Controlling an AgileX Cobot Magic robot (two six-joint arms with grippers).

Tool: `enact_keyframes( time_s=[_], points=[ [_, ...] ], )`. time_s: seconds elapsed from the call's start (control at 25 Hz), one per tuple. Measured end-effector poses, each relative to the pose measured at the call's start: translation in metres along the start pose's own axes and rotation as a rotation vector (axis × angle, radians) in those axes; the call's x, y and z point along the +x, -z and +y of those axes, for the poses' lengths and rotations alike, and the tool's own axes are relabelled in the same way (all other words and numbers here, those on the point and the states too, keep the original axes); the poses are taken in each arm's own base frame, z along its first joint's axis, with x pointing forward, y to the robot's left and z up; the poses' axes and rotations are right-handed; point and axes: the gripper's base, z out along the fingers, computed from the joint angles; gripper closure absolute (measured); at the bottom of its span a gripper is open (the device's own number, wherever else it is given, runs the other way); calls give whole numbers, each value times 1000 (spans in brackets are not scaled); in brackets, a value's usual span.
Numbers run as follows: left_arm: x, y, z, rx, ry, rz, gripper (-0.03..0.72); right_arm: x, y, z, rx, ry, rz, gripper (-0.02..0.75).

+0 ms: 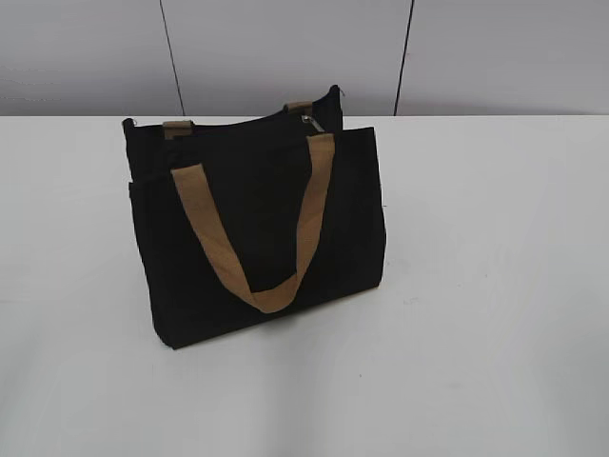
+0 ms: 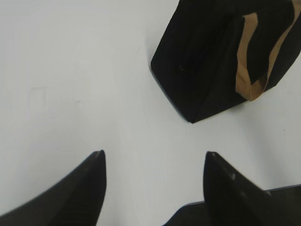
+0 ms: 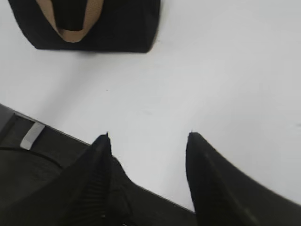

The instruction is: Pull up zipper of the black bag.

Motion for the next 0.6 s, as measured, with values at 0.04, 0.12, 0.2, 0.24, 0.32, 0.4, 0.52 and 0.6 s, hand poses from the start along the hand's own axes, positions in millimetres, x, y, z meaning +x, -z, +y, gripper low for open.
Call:
enact_keyframes(
  time_s=[0.04, 0.12, 0.2, 0.24, 0.32, 0.4, 0.52, 0.6],
  points=[
    [4, 2, 0, 2, -3, -19, 201, 6, 4, -1, 23, 4, -6, 338],
    [8, 7, 1, 3, -17, -62, 201, 18, 13, -2, 65, 15, -38, 338],
    [11, 8, 1, 0, -44, -82, 201, 26, 20, -4, 108, 25, -63, 338],
    [12, 8, 1, 1, -51, -87, 201, 29, 23, -5, 130, 30, -80, 338],
    [12, 8, 1, 0, -60, -94, 201, 33, 26, -8, 169, 32, -97, 338],
    [11, 8, 1, -1, -61, -99, 201, 37, 21, -10, 187, 24, -84, 338],
    [11, 8, 1, -1, -61, -100, 201, 41, 14, -12, 195, 14, -68, 339],
    [11, 8, 1, -1, -61, -101, 201, 41, 13, -13, 196, 13, -73, 342]
  ],
)
